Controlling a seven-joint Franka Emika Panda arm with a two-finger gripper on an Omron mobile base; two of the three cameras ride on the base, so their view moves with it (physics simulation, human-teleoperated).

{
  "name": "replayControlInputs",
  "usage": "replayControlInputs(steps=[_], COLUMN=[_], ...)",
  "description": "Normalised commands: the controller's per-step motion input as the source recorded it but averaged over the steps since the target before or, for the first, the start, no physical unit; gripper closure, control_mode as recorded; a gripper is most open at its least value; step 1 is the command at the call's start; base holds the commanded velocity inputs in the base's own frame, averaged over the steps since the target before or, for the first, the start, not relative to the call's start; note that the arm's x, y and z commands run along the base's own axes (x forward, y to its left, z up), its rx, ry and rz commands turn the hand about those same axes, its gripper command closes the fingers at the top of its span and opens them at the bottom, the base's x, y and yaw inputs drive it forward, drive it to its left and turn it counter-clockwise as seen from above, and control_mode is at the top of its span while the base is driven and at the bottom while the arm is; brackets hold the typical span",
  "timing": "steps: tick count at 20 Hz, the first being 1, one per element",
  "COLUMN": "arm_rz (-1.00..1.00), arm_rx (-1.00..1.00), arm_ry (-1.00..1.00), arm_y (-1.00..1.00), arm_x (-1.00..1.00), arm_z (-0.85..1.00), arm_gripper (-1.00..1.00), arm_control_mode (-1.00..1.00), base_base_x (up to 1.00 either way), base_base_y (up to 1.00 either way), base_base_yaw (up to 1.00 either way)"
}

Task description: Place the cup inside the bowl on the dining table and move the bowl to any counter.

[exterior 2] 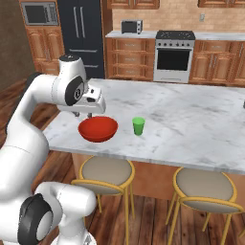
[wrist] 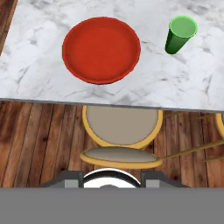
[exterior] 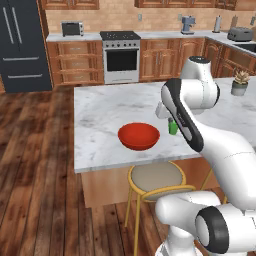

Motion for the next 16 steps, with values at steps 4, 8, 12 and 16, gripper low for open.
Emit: replayControlInputs(steps=[4,8,12,16], arm_rz=[0.0,0.0,0.0,0.02], arm_rx=[0.0,0.0,0.0,-0.02], arm_ry=[0.0,0.0,0.0,0.0], arm_y=[-0.01,-0.1,-0.12,-0.16], arm_x=[0.08,0.17,0.23,0.18], arm_z=[0.0,0.0,0.0,0.0], arm_gripper=[-1.0,-1.0,-1.0,-1.0], arm_control_mode=[-1.0,-1.0,-1.0,-1.0], base_base_x=[0.0,0.0,0.0,0.0], base_base_y=[0.0,0.0,0.0,0.0], base_base_yaw=[0.0,0.0,0.0,0.0])
